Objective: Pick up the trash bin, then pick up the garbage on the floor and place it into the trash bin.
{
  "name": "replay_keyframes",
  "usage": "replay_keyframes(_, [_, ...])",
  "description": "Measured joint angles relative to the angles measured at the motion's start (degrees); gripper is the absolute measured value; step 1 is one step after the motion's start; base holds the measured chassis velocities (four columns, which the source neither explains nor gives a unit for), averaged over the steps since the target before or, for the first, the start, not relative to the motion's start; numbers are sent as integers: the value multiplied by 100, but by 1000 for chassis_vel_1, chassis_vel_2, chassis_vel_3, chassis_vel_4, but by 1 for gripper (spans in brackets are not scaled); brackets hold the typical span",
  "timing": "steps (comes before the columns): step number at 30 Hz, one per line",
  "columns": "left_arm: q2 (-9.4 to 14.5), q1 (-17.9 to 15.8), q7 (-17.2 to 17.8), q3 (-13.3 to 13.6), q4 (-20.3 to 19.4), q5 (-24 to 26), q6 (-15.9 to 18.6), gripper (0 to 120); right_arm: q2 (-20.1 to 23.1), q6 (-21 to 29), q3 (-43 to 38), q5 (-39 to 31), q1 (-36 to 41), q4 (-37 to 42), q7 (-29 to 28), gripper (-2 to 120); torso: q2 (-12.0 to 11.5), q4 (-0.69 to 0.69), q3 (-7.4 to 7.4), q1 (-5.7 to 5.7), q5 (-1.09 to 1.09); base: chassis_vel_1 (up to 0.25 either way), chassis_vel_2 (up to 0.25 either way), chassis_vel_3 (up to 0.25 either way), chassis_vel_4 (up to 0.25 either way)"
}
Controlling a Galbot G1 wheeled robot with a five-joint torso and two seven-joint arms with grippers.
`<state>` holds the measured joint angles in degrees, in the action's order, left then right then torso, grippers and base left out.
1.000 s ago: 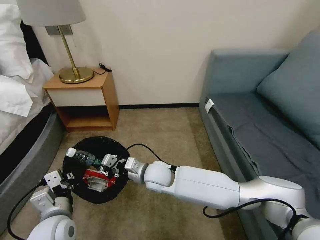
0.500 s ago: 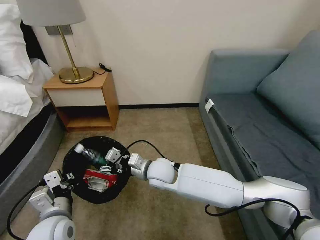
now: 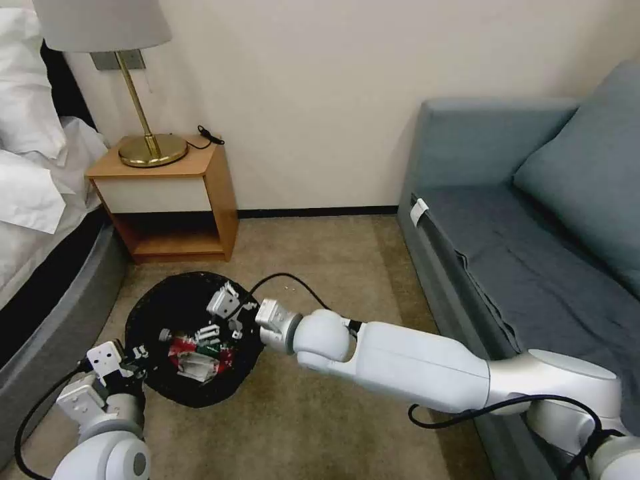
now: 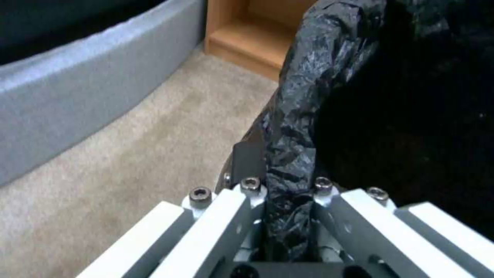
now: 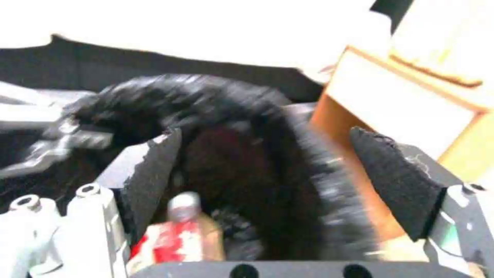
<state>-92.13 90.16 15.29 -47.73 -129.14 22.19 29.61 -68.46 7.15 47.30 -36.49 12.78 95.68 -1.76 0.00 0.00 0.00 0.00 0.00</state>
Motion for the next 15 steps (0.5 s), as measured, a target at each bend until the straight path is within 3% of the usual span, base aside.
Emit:
replay_keyframes(11, [0, -103, 423, -93, 167, 744, 324, 2, 804, -19, -616, -45, 98, 543, -49, 87, 0, -1, 0, 0, 1, 0, 0, 0, 0])
replay_keyframes(15, [0, -212, 792, -99, 300, 1324, 545, 2, 1165, -19, -876, -41, 256, 835, -54, 87, 0, 0, 0, 0, 1, 0, 0, 0, 0])
